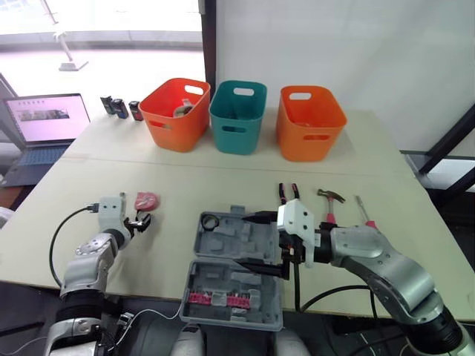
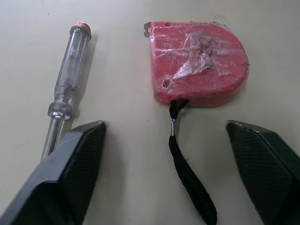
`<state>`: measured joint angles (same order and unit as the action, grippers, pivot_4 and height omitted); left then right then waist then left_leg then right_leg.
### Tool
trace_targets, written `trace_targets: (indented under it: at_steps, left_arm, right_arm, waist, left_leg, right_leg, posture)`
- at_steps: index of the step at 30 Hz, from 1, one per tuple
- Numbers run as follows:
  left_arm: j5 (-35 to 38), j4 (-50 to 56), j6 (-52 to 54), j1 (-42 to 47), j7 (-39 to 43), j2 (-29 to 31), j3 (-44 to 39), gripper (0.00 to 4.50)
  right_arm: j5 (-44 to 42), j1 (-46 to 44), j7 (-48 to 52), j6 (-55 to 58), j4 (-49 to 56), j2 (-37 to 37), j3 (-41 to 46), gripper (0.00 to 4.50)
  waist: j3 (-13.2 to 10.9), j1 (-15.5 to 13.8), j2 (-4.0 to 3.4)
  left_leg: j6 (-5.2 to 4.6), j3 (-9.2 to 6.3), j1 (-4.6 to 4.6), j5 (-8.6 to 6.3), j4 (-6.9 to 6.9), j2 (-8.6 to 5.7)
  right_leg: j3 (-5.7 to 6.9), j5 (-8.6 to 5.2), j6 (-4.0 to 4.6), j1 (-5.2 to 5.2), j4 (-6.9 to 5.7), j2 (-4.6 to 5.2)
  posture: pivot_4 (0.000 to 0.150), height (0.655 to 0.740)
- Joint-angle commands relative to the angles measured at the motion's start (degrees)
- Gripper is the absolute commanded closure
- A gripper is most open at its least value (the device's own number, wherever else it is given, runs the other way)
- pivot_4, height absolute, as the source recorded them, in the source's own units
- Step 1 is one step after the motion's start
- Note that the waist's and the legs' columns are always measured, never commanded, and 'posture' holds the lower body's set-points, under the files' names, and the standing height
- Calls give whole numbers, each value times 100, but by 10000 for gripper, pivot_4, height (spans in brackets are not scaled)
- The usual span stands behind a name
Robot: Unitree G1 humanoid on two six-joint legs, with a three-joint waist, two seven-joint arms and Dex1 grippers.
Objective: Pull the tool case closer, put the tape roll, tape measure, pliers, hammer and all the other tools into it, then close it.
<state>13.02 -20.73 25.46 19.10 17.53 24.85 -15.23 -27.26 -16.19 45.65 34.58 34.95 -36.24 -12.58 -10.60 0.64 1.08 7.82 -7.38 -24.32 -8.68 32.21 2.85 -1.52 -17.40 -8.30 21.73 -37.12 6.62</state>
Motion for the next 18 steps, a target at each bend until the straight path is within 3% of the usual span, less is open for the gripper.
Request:
trace_targets:
  at_steps: [1, 6, 13, 18]
  left_arm:
    - [-25, -190, -72, 73, 195, -34, 148, 18845]
    - [-96, -498, -257, 220, 250, -49, 194, 44744]
    - [-184, -955, -492, 475, 338, -65, 233, 44744]
    - [-122, -122, -551, -98, 490, -151, 313, 44744]
  right_arm:
    - [-89, -55, -113, 58, 305, 74, 92, 0]
    - [-162, -18, -245, 232, 452, 109, 139, 0]
    - [-225, 49, -367, 421, 607, 39, 221, 0]
    - [-296, 129, -420, 598, 732, -27, 312, 0]
  waist:
    - [1, -6, -1]
    - [1, -12, -2]
    - [2, -17, -4]
    - [2, 6, -4]
  left_leg:
    - [0, 0, 0, 0, 0, 0]
    - [1, 0, 0, 1, 1, 0]
    - [4, 0, 3, 2, 2, 0]
    - [4, 0, 3, 2, -1, 0]
  right_leg:
    - [0, 0, 0, 0, 0, 0]
    - [0, 0, 0, -1, 0, 0]
    - [0, 0, 1, -6, 1, 0]
    - [0, 0, 0, -6, 3, 1]
  posture:
    - [1500, 7400]
    - [1500, 7400]
    - [1500, 7400]
    - [1500, 7400]
